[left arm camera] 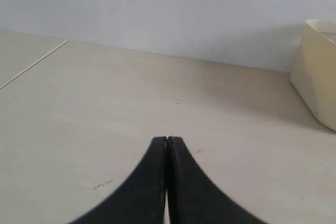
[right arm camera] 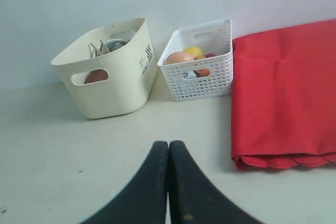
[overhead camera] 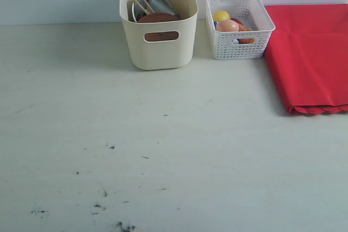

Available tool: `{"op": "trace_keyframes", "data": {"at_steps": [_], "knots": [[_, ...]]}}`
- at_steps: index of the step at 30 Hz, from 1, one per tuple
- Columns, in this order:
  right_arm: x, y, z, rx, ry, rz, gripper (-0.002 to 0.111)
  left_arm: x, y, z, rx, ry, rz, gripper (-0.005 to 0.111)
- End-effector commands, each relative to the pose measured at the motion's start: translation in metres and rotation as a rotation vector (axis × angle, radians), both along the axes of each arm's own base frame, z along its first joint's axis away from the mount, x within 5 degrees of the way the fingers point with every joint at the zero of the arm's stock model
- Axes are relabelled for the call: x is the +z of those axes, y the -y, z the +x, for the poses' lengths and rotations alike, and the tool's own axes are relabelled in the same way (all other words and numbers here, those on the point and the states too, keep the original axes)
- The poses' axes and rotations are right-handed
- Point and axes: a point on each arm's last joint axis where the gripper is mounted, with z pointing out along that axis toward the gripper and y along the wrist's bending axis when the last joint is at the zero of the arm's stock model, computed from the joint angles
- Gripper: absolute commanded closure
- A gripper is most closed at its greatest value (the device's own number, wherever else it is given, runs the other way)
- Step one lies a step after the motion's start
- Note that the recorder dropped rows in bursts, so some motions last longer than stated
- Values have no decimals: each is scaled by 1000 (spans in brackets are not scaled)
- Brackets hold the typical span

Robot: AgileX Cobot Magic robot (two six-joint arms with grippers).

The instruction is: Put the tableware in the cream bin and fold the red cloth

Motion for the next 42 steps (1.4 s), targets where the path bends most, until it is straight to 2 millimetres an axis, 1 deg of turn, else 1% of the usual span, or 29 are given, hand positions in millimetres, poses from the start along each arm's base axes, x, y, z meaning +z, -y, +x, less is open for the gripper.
{"op": "trace_keyframes", "data": {"at_steps": [1, 3, 5, 7, 11, 14, 19, 25, 29, 33, 42], "knots": [[0, 0, 0, 6, 6, 14, 108, 0, 0, 0, 3, 9, -2, 105], [0, 0, 0, 6, 11, -3, 108, 0, 0, 0, 3, 9, -2, 105], [0, 2, 0, -6, 28, -68, 108, 0, 0, 0, 3, 9, -2, 105], [1, 5, 1, -55, 54, -124, 108, 0, 0, 0, 3, 9, -2, 105], [3, 13, 3, -183, 71, -139, 108, 0, 0, 0, 3, 9, -2, 105], [3, 16, 3, -241, 70, -148, 108, 0, 0, 0, 3, 9, -2, 105], [4, 17, -1, -244, 98, -152, 108, 0, 0, 0, 3, 9, -2, 105], [-2, 17, -2, -242, 30, -172, 108, 0, 0, 0, 3, 9, -2, 105], [-3, 17, -2, -237, 25, -197, 108, 0, 0, 0, 3, 9, -2, 105], [-3, 17, -2, -225, 30, -258, 108, 0, 0, 0, 3, 9, -2, 105], [-3, 17, -2, -225, 29, -250, 108, 0, 0, 0, 3, 9, -2, 105]]}}
